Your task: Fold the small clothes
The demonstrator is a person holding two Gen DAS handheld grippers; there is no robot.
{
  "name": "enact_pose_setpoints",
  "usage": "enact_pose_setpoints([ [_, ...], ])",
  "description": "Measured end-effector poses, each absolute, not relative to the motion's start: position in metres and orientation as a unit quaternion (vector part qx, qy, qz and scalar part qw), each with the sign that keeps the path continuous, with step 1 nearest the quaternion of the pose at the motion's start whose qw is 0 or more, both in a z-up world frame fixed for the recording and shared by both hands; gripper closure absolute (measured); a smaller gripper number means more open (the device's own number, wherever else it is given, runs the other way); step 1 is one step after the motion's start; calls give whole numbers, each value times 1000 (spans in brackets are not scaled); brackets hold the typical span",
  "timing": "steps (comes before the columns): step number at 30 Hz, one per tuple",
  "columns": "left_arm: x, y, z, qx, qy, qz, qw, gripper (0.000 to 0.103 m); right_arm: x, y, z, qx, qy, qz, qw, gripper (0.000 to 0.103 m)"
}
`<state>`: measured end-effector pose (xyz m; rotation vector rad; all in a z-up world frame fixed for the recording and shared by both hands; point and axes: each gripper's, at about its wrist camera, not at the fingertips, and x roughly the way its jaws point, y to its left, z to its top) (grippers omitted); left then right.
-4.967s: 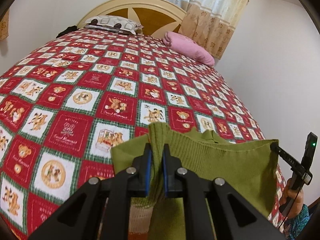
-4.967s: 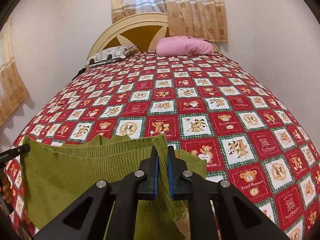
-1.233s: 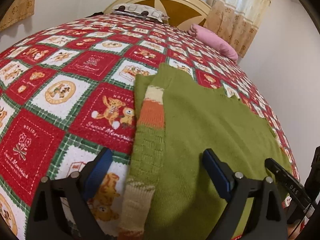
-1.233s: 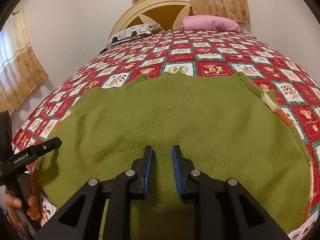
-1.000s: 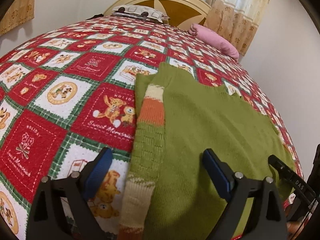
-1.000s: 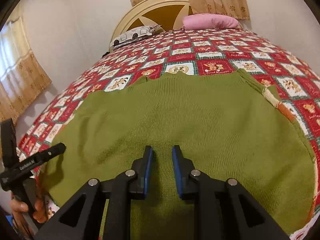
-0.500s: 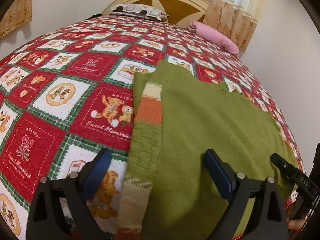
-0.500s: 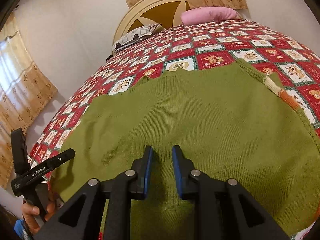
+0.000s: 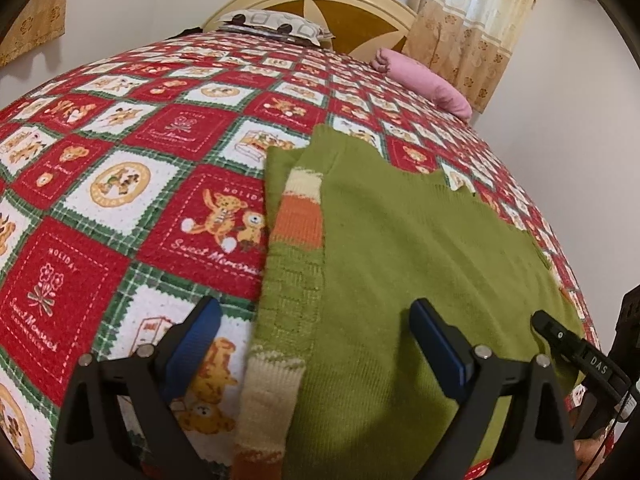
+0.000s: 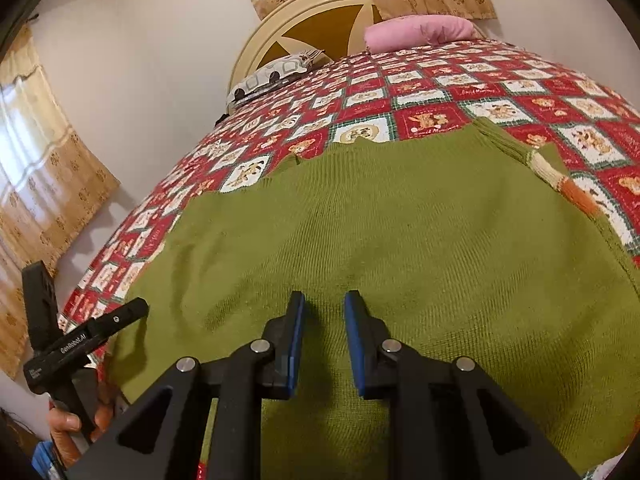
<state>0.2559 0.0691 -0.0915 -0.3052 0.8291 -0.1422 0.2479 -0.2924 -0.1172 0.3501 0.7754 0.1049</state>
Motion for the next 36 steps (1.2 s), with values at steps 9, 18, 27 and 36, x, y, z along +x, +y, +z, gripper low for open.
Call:
enact_pose_setpoints([
  [9, 257, 69, -92, -154, 402, -78, 899, 1, 248, -282, -115, 139, 377, 36, 915, 82],
  [18, 270, 59, -92, -130, 423, -69, 894, 0, 247, -286, -116, 158, 374, 47, 913, 82],
  [27, 275, 72, -93, -198, 407, -95, 887, 48, 251, -279, -112, 131, 386, 31, 912, 82],
  [36, 278, 66, -92, -223, 401, -109, 882, 27, 281, -237, -79, 97, 376, 44, 920, 82],
])
